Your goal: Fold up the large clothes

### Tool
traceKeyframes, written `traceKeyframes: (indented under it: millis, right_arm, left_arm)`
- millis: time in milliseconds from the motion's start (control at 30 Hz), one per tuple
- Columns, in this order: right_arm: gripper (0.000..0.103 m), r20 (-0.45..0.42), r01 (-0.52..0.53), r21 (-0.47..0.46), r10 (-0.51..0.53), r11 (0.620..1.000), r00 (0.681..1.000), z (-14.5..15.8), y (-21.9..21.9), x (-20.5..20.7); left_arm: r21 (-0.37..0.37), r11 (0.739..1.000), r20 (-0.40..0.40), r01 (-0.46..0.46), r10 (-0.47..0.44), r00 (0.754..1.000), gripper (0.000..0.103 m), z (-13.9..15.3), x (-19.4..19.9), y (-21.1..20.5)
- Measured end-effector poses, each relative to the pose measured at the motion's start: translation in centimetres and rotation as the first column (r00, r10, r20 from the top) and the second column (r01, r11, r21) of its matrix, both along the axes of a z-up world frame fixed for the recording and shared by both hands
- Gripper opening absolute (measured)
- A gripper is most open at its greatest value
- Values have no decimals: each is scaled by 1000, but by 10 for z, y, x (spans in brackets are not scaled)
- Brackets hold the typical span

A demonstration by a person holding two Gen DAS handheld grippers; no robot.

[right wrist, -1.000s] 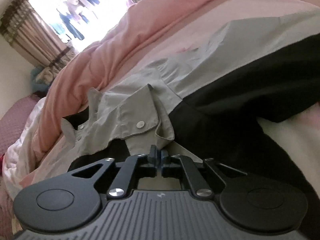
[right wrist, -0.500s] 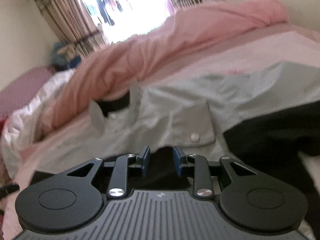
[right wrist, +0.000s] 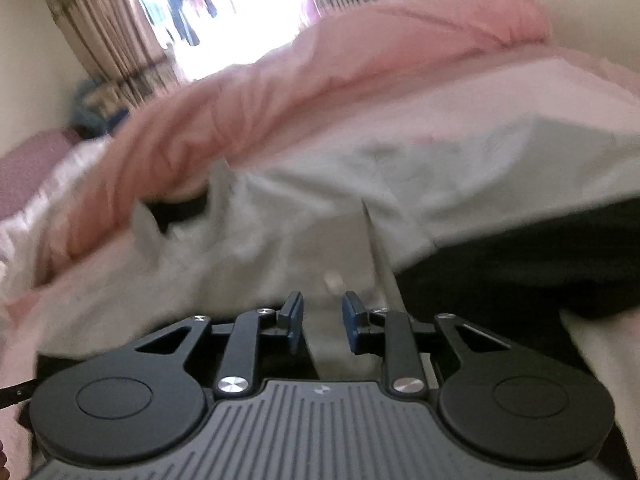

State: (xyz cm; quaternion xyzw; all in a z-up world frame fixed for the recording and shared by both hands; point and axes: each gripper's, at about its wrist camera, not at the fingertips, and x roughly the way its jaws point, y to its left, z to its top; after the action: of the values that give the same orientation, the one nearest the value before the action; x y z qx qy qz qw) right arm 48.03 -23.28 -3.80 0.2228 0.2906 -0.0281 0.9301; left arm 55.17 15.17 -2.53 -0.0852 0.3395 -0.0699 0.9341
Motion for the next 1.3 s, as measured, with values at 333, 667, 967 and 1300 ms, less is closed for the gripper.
traceKeyframes:
  millis: [333,667,967,1300]
  right_arm:
    - [33,-34,-2,-42,0,999,999,-10,19,50]
    - [33,-33,10,-67,-12,998,999,-3,14,31]
    - [36,0,-100,-98,101,990,995,3,31,-29]
    - [36,-48,-62,-22,61,998,997,-24,15,-33]
  left_arm:
    - [18,999,-12,49,-48,999,80,-4,51,-29]
    - [23,999,-57,39,-38,998,80,-18,53,-24]
    - [-21,998,-38,61,-61,997,83,-12,-21,-13]
    - [16,999,-78,35,-34,996,86,-44,-26,-14]
